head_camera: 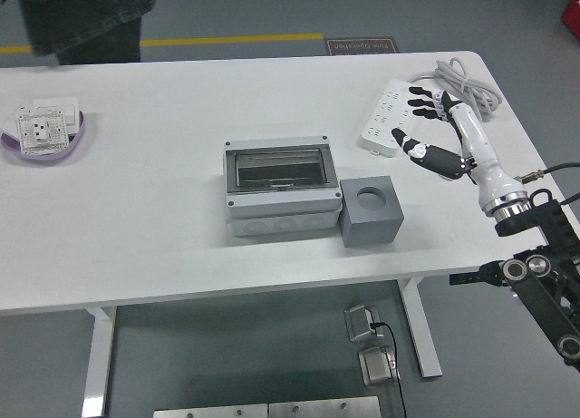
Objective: Pick up the cylinder from the cube,place it in the box,flap close box
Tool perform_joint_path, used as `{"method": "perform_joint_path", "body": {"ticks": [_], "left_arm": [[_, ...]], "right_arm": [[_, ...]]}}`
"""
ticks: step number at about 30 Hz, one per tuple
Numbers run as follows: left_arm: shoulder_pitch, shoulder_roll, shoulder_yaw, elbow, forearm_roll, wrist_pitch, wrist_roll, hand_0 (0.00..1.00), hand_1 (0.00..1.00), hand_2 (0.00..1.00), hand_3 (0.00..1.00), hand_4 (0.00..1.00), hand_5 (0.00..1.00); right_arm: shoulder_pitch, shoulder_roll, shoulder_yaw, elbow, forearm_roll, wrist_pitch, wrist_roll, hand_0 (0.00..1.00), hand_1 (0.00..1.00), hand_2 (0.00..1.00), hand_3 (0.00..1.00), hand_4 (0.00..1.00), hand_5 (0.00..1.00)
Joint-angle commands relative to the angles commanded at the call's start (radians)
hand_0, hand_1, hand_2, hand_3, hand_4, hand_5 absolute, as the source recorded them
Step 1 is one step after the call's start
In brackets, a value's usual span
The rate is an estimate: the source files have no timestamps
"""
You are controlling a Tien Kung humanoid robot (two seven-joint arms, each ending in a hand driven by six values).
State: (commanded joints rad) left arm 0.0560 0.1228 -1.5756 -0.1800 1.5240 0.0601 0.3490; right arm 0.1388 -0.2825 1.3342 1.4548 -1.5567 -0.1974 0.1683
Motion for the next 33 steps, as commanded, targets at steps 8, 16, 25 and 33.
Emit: {"method": "perform_joint_path", "body": {"ticks": [8,16,25,33], "left_arm": [[0.001,0.004,0.002,0.000,-0.002,-0.001,0.001,0.753,0.787,0.789,0.907,0.756,0.381],[0.011,0.000,0.007,0.000,-0.008,-0.002,0.004,0.752,0.788,0.790,0.908,0.759,0.387],[0.007,0.006,0.006,0.000,0.011,-0.006,0.010,0.753,0.787,0.791,0.908,0.762,0.394],[0.001,0.004,0.016,0.000,-0.004,-0.006,0.009,0.754,0.788,0.790,0.909,0.764,0.396]], "right_arm": [[-0.067,0.050,0.120,-0.020,0.184,0.031,0.051,0.745,0.694,0.740,0.803,0.776,0.303],[-0.081,0.074,0.151,-0.023,0.246,0.049,0.059,0.747,0.734,0.798,0.839,0.899,0.356],[-0.084,0.090,0.168,-0.046,0.262,0.057,0.074,0.777,0.755,0.822,0.859,0.927,0.373],[-0.085,0.098,0.163,-0.055,0.266,0.074,0.082,0.787,0.761,0.824,0.862,0.922,0.371]]}}
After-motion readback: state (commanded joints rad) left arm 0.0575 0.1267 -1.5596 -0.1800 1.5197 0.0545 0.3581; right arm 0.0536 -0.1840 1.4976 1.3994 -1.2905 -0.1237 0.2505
